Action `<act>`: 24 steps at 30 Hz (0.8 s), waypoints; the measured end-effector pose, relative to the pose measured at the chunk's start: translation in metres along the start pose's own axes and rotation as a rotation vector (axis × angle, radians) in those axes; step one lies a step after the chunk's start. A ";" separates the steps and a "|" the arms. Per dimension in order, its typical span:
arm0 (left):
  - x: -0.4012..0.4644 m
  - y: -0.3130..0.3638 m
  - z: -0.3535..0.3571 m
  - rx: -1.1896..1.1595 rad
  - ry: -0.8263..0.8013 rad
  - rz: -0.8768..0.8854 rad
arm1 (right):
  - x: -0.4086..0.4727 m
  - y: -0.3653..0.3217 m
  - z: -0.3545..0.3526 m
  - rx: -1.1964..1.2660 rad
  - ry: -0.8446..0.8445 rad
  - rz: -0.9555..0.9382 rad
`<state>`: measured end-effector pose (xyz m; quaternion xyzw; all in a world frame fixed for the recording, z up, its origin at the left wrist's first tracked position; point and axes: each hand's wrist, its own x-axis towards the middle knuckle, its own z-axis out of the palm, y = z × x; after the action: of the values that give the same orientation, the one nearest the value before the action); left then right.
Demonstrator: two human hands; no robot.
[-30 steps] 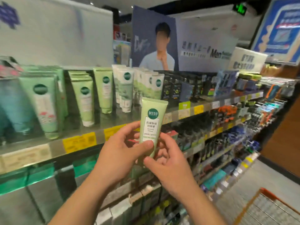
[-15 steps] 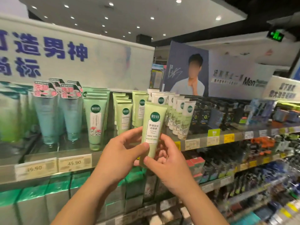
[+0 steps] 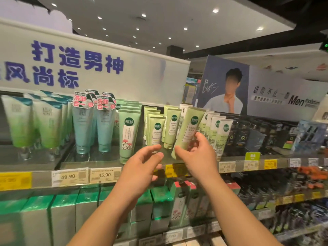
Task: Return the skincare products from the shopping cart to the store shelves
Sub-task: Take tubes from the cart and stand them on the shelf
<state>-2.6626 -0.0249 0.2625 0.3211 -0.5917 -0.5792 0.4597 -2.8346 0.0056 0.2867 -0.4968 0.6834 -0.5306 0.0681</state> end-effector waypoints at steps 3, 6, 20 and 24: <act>-0.002 -0.001 -0.009 -0.027 0.033 -0.031 | 0.022 0.001 0.013 -0.084 0.069 -0.002; -0.003 -0.001 -0.017 -0.030 0.047 -0.060 | 0.038 0.006 0.028 -0.156 0.084 0.028; 0.006 -0.008 -0.033 -0.043 0.030 -0.107 | 0.053 0.016 0.057 -0.329 0.070 0.131; 0.009 -0.008 -0.032 -0.045 0.018 -0.106 | 0.054 0.018 0.059 -0.336 0.080 0.127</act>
<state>-2.6381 -0.0463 0.2529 0.3468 -0.5564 -0.6130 0.4409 -2.8353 -0.0750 0.2705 -0.4355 0.7947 -0.4228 -0.0098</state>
